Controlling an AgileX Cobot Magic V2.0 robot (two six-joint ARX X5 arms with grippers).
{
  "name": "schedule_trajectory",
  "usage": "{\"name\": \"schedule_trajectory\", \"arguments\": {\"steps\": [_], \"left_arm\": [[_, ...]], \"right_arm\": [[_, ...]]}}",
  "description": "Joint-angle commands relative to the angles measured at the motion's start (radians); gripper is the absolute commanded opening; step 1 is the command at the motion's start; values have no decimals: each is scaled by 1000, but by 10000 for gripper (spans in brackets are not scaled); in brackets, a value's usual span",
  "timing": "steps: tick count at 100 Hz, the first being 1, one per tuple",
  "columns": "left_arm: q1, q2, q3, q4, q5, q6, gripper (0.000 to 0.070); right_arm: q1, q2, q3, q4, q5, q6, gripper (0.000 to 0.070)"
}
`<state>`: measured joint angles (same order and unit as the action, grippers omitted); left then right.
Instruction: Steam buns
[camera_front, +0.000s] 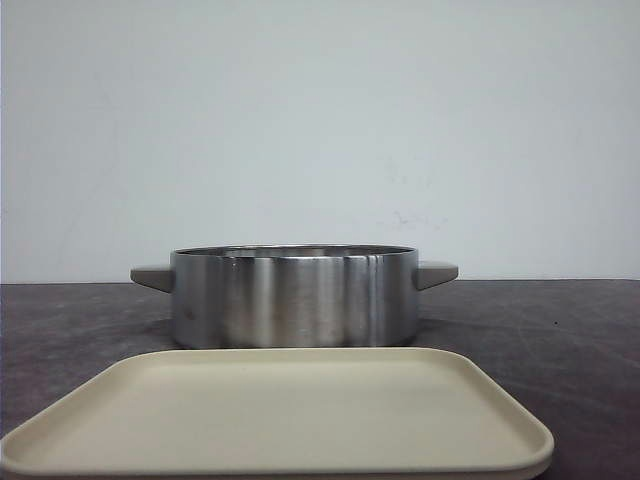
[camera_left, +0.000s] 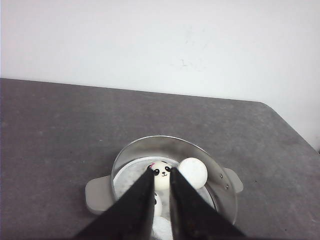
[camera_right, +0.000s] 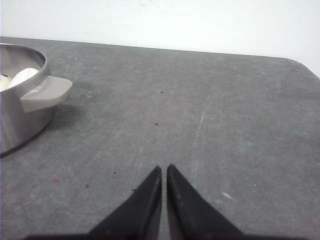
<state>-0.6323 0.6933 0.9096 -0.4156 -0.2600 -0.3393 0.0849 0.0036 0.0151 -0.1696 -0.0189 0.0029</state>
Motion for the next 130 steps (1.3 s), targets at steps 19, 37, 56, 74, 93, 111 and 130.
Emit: {"name": "schedule_trajectory", "arguments": {"steps": [19,37,56,74,93,111,130], "left_arm": [[38,-68,11,-70,-4,74,17],[149,-233,-50,-182,-3,123,17],[262,-425,-320,-33,-4,200,17],[367,-586,-620,154,91,99,17],[499,-679,-788,172,158,95,17],[608,-690,-846,178,256,143,17],[653,-690,-879,185,297,182,17]], "right_arm": [[1,0,-3,12,0,-10,12],[1,0,-3,12,0,-10,12],[1,0,-3,12,0,-10,12],[1,0,-3,12,0,-10,12],[1,0,-3,12,0,-10,12],[1,0,-3,12,0,-10,12],[1,0,-3,12,0,-10,12]]}}
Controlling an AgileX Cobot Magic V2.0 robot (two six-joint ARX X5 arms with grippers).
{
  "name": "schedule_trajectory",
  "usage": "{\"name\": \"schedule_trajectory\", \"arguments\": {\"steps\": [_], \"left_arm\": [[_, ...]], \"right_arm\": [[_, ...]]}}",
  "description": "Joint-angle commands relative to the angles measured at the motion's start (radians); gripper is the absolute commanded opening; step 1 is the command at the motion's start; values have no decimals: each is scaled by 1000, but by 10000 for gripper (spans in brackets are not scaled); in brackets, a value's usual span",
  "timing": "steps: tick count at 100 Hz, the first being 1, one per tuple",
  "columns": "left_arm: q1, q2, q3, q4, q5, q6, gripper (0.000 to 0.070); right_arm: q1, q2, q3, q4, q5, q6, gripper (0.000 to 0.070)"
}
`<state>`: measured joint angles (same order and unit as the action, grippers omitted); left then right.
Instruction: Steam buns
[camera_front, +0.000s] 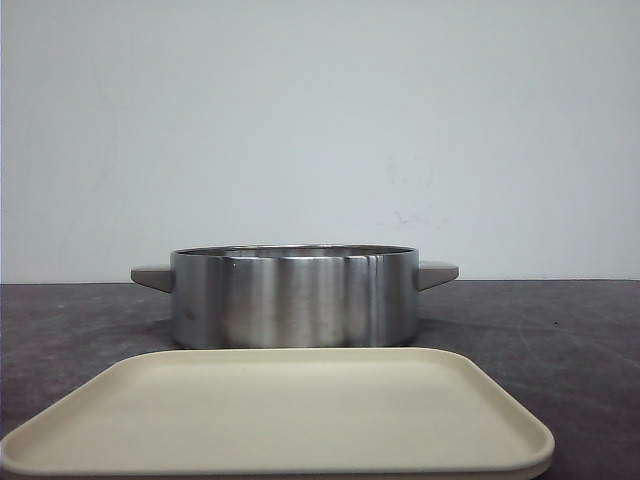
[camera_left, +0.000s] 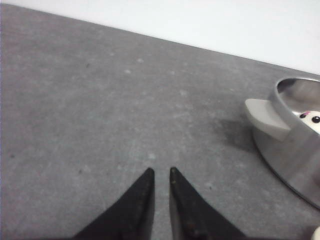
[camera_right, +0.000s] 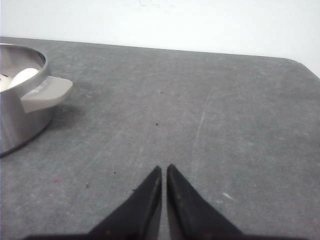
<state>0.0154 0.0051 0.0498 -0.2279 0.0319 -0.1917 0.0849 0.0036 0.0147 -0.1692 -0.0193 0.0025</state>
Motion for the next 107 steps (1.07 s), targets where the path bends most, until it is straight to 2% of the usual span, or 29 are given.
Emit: {"name": "schedule_trajectory", "arguments": {"steps": [1,22,107], "left_arm": [[5,-2,-20,-2,5,39,17],[12,-2,-28,18,5,90,17],[12,-2,-27,19,2,74,17]], "right_arm": [[1,0,-2,11,0,-10,12],[1,0,-2,11,0,-10,12],[1,0,-2,11,0,-10,12]]}}
